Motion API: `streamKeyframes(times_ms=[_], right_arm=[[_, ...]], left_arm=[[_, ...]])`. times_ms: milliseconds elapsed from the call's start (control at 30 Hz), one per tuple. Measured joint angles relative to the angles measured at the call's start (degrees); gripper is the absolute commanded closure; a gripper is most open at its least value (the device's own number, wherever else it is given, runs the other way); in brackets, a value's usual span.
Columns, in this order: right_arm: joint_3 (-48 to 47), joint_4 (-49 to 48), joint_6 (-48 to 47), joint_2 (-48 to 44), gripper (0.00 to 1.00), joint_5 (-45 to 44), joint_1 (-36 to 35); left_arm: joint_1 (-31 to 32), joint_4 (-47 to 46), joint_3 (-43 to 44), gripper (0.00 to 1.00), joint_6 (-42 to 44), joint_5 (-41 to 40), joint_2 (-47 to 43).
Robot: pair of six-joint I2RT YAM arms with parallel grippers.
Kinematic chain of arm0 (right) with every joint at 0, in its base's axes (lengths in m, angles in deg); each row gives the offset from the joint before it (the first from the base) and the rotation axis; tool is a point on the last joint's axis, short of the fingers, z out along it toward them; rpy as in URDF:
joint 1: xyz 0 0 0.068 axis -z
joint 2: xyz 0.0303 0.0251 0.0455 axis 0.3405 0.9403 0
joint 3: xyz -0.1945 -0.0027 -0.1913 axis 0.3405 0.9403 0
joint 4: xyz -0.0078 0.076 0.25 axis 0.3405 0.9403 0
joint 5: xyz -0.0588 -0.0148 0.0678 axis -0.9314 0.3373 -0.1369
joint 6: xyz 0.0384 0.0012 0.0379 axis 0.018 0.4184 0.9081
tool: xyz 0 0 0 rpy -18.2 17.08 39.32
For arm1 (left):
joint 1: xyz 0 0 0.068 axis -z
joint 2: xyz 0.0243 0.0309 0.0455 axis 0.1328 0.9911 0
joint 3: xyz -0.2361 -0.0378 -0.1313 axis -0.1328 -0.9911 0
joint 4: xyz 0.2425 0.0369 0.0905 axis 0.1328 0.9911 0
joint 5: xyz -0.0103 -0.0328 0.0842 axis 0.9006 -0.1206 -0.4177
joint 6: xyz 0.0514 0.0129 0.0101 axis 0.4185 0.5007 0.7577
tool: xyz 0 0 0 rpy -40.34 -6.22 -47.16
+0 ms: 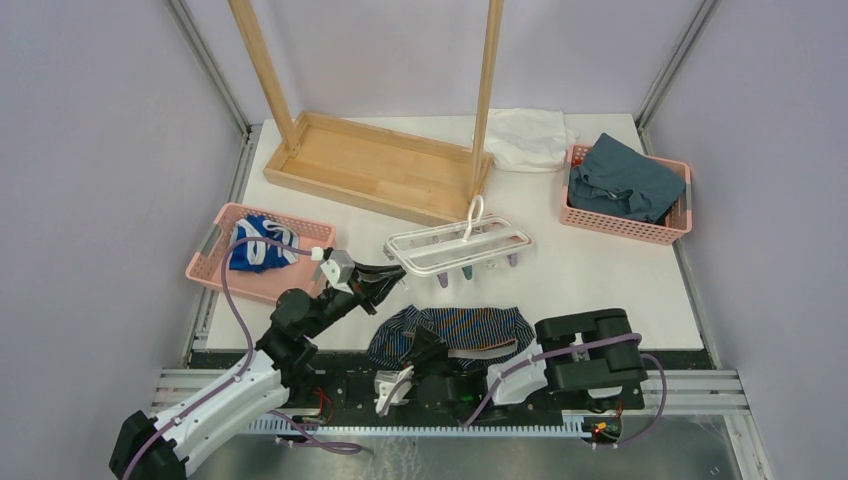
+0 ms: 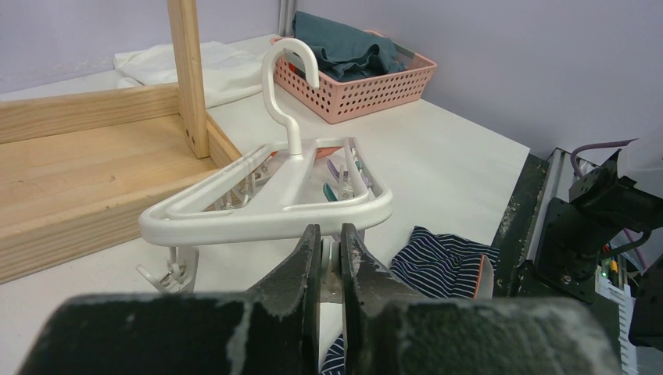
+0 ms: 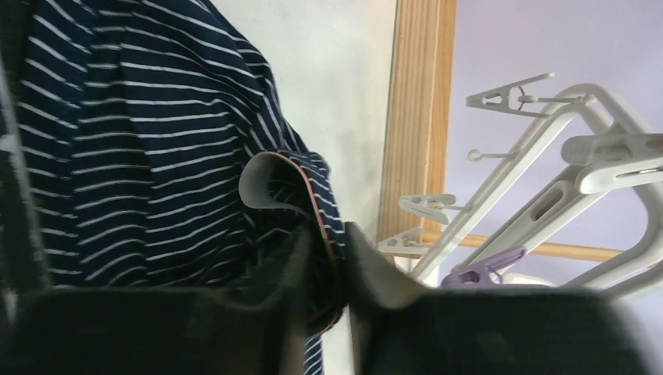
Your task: Clip the underwear to the hanger
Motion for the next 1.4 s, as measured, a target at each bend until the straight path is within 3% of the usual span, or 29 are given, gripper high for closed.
streamKeyframes(times_ms=[67, 133, 233, 400, 500, 767, 1100, 1267, 1400], right_arm=[[-0.28, 0.31, 1.07, 0.0, 1.0, 0.17, 1.14], [-0.35, 1.42, 3.3, -0.5, 1.0, 0.48, 2.54], [-0.28, 11.13, 9.94, -7.43, 1.0, 3.69, 4.42], [-1.29, 28.52, 23.87, -28.17, 1.0, 17.9, 12.37], [-3.02, 36.85, 29.81, -35.36, 1.0, 27.87, 18.34], [-4.98, 49.81, 41.07, -37.03, 1.0, 55.39, 31.39], [-7.96, 48.81, 52.19, -31.91, 1.0, 80.83, 38.07], [-8.28, 41.86, 60.37, -31.93, 1.0, 88.85, 38.36], [-5.79, 30.91, 69.96, -31.93, 1.0, 90.95, 38.34]], left_arm=[[0.0, 0.0, 0.02, 0.97, 0.0, 0.0, 0.0], [0.0, 0.0, 0.0, 0.97, 0.0, 0.0, -0.07], [0.0, 0.11, 0.0, 0.97, 0.0, 0.0, -0.33], [0.0, 0.15, 0.0, 0.97, -0.02, 0.07, -0.09], [0.0, 0.15, 0.0, 0.97, -0.02, 0.09, 0.35], [0.0, 0.7, 0.02, 0.97, -0.02, 0.39, 2.01], [0.0, 2.14, 0.7, 0.97, -0.02, 0.55, 1.99], [0.0, 2.62, 1.01, 0.97, -0.02, 0.46, 1.99], [0.0, 2.69, 1.27, 0.97, -0.02, 0.24, 2.12]])
